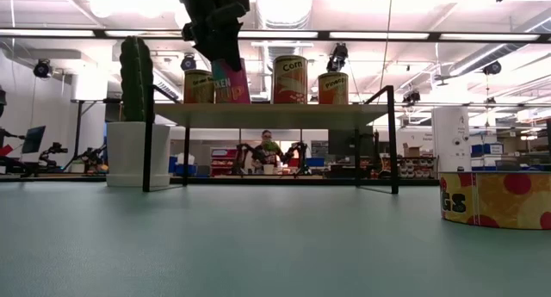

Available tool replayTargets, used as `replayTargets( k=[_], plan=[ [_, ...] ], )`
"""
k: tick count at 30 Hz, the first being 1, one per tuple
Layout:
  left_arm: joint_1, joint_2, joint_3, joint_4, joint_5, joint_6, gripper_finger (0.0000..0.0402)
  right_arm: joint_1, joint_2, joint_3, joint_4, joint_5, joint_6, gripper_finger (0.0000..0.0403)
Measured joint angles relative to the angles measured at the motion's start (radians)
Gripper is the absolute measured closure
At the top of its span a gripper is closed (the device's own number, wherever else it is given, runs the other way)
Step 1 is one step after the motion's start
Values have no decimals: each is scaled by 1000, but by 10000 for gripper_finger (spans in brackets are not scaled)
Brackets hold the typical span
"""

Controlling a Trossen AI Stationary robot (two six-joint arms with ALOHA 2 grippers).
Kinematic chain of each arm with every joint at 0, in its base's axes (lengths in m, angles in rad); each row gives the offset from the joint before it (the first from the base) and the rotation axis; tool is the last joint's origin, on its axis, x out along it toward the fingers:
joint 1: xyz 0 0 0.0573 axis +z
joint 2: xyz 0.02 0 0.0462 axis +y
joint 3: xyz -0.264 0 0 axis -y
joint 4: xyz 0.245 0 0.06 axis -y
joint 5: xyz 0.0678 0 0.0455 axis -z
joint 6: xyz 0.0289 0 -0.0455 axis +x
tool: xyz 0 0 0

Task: Pick and place cans onto a shelf
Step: Put the canned chicken soup on the shelf

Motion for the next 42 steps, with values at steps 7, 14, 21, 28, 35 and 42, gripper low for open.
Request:
replayTargets(
  k=[7,14,21,28,35,42],
  plan=[
    [0,0,0,0,-3,0,101,0,0,0,0,0,0,390],
    [0,0,0,0,-3,-2,101,0,0,0,0,0,0,390],
    [0,0,0,0,-3,0,81,0,0,0,-1,0,0,390],
    [0,0,8,-1,-4,6,58,0,0,0,-1,0,0,390],
    [-5,0,130,-62,-6,82,56,0,0,0,-11,0,5,390],
    [-76,-37,190,-129,-5,178,84,0,0,0,-16,0,8,390]
  ],
)
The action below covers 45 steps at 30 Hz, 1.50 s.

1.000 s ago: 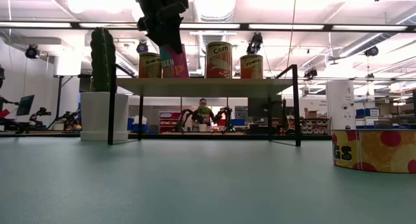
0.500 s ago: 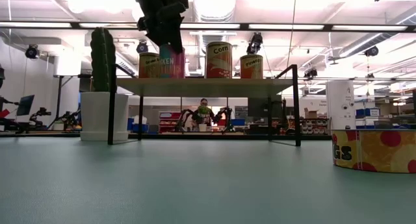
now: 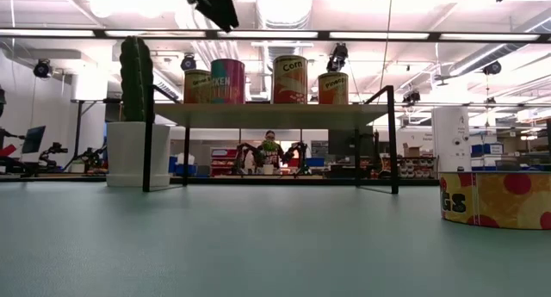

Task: Pick and place cans onto a shelf
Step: Put the canned chicken soup on the shelf

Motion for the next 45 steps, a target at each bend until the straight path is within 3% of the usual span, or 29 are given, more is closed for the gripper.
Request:
replayTargets(
  k=[8,18,34,45],
  plan=[
    [-102,-54,-119,17,1,61,191,0,0,0,-5,0,6,390],
    [-103,-114,-304,407,-202,69,389,0,0,0,-2,0,1,390],
    [-20,-114,-445,453,-211,16,401,0,0,0,-2,0,-1,390],
    [-20,-114,-420,373,-236,-67,401,0,0,0,-2,0,-1,390]
  ],
)
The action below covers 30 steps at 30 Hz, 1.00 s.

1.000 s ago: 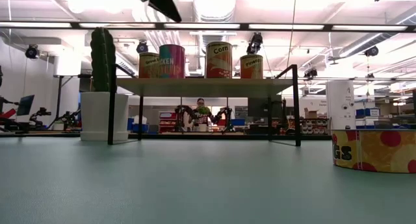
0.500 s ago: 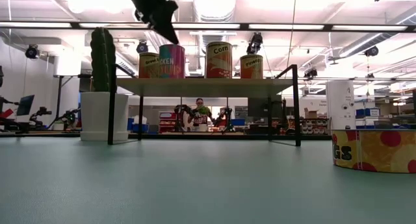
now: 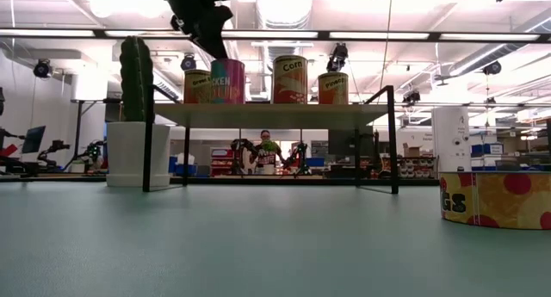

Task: Pick and place cans onto a shelf
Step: Put the canned chicken soup on the shelf

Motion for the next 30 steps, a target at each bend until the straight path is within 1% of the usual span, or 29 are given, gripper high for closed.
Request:
replayTargets(
  k=[10,17,30],
  plan=[
    [0,-1,-1,-62,-3,-49,402,0,0,0,0,0,0,390],
    [0,-2,1,-105,-25,-90,401,0,0,0,0,0,0,390],
    [0,-1,28,-91,-21,-101,401,0,0,0,0,0,0,390]
  ],
)
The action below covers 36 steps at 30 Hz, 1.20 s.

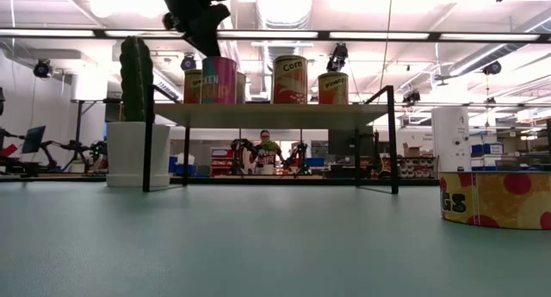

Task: Pick and place cans onto a shelf
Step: Put the canned chicken soup on the shelf

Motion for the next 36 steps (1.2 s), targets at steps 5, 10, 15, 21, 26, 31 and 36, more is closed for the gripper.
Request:
replayTargets(
  k=[5,10,15,21,26,31,36],
  plan=[
    [0,0,4,41,4,16,401,0,0,0,0,0,0,390],
    [0,7,4,83,5,18,401,0,0,0,0,0,0,390],
    [0,49,-6,89,-2,12,401,0,0,0,0,0,0,390],
    [0,73,-6,89,-37,-12,401,0,0,0,-2,0,0,390],
    [1,72,-6,39,-85,-64,401,0,0,0,-7,0,0,390],
    [3,69,-5,-11,-95,-101,401,0,0,0,-11,0,0,390],
    [3,64,-5,-42,-97,-111,401,0,0,0,-11,0,5,390]
  ],
)
